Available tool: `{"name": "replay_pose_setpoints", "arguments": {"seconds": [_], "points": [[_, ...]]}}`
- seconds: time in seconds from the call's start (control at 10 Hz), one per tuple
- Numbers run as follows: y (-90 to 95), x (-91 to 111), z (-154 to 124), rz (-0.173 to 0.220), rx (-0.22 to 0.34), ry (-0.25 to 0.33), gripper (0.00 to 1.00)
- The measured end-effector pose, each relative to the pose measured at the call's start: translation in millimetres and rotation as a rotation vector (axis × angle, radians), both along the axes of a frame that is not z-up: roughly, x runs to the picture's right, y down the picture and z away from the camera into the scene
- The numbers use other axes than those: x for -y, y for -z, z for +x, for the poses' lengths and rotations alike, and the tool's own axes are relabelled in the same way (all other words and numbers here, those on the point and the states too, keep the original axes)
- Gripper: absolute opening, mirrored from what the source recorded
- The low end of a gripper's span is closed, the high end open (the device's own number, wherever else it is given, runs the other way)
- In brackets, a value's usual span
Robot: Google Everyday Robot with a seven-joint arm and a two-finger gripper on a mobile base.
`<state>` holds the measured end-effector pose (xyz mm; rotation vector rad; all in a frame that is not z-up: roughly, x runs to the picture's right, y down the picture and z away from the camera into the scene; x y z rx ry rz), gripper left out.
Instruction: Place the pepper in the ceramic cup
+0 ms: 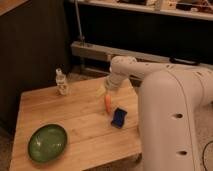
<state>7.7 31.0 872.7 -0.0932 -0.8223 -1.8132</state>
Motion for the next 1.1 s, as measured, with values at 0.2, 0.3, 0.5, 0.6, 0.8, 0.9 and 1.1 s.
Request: {"name": "replay_pose_setpoints", "arguments": {"seconds": [0.2,0.3,0.5,0.6,0.8,0.9,1.1], "points": [[-4.9,-7.2,-2.1,-0.015,-0.039,0.021,0.80],[-7.1,-9.6,-1.0,-0.021,-0.046,0.018,0.80],[-16.6,-21.2,8.7,-0.060,-0.052,-0.026,0.80],[-19.3,-24.7,13.3,-0.071,-0.051,-0.046,0.80],[-21.6,-28.9,25.4,-0.090,-0.047,-0.095,0.80],[-22.1,-29.7,27.9,-0.092,-0.042,-0.111,0.80],[-24.8,-28.7,34.0,-0.092,-0.026,-0.147,0.80]]}}
